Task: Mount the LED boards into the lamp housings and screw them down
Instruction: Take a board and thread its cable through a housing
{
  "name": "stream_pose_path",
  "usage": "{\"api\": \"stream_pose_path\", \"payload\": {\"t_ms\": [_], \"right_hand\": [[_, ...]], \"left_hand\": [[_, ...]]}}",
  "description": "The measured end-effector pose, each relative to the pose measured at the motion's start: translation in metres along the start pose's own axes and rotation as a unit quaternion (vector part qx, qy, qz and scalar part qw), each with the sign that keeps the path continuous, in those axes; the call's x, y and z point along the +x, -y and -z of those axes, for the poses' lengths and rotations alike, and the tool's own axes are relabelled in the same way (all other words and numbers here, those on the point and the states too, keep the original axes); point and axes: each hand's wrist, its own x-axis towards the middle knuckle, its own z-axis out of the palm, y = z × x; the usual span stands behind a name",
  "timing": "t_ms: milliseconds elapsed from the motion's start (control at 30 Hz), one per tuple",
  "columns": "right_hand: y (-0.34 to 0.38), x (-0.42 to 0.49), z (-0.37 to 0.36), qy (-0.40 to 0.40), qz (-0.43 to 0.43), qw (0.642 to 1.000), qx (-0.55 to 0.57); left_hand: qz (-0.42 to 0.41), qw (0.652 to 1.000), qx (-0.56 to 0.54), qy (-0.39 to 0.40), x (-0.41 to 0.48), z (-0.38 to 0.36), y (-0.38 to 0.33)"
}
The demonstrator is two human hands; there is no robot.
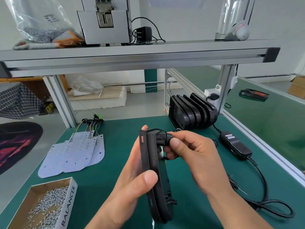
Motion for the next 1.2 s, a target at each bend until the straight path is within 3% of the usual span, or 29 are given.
{"api": "stream_pose_path", "payload": {"t_ms": [567,767,1200], "right_hand": [[-0.003,-0.004,-0.004,-0.008,0.015,1.0,0.003],[-0.004,-0.005,-0.003,-0.037,0.022,0.998,-0.042],[-0.003,-0.004,-0.005,-0.013,0.026,0.999,0.013]], "left_hand": [[0.014,1.0,0.005,0.021,0.001,0.006,0.009],[-0.002,1.0,0.006,-0.013,-0.01,0.005,0.011],[0.014,1.0,0.004,0.016,0.002,0.01,0.007]]}}
